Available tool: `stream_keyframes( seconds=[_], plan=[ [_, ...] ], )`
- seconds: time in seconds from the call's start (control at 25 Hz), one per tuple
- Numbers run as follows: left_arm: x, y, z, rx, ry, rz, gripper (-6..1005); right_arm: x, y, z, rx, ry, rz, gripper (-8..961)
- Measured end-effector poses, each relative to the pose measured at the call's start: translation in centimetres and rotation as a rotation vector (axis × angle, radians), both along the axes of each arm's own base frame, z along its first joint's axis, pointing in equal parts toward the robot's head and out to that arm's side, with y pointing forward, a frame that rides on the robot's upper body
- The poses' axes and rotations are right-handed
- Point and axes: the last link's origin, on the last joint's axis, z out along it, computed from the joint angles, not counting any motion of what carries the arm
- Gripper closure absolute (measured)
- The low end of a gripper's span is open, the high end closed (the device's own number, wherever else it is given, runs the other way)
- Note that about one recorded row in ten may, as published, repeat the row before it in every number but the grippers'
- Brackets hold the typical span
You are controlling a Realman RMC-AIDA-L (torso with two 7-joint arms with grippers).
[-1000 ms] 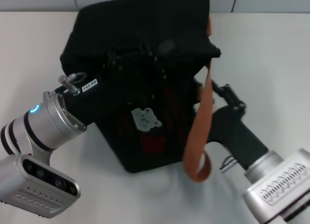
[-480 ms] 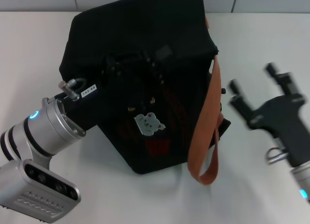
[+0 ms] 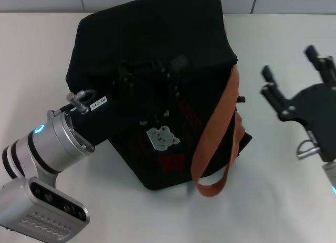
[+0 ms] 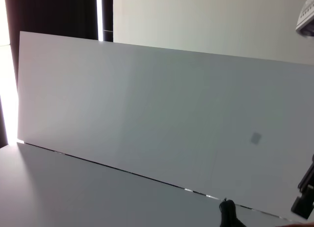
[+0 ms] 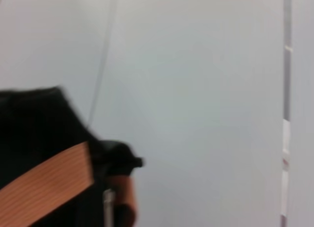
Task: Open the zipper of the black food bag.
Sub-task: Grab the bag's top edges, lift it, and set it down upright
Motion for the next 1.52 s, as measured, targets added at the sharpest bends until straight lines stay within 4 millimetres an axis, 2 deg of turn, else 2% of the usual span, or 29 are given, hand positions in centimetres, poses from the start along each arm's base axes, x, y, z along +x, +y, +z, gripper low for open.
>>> stream_keyframes(
  seconds=[0.24,0.56,0.88,1.52],
  plan=[
    [0.3,0.0,-0.2,0.001,-0.002,-0.010,908,-1.8,0.9,-1.4,0.002,-0.137,0.080,123],
    [0.4,0.0,-0.2,0.000,-0.003,-0.014,908,-3.0,1.9,-2.7,-0.045,-0.200,0.123,122],
    [0.5,0.0,-0.2,0.000,-0.007,-0.017,907,-3.5,2.1,-3.4,-0.060,-0.249,0.149,122],
    [0.7,-0.1,-0.3,-0.010,-0.012,-0.026,907,-6.2,4.2,-3.5,-0.009,-0.276,0.202,127]
  ],
)
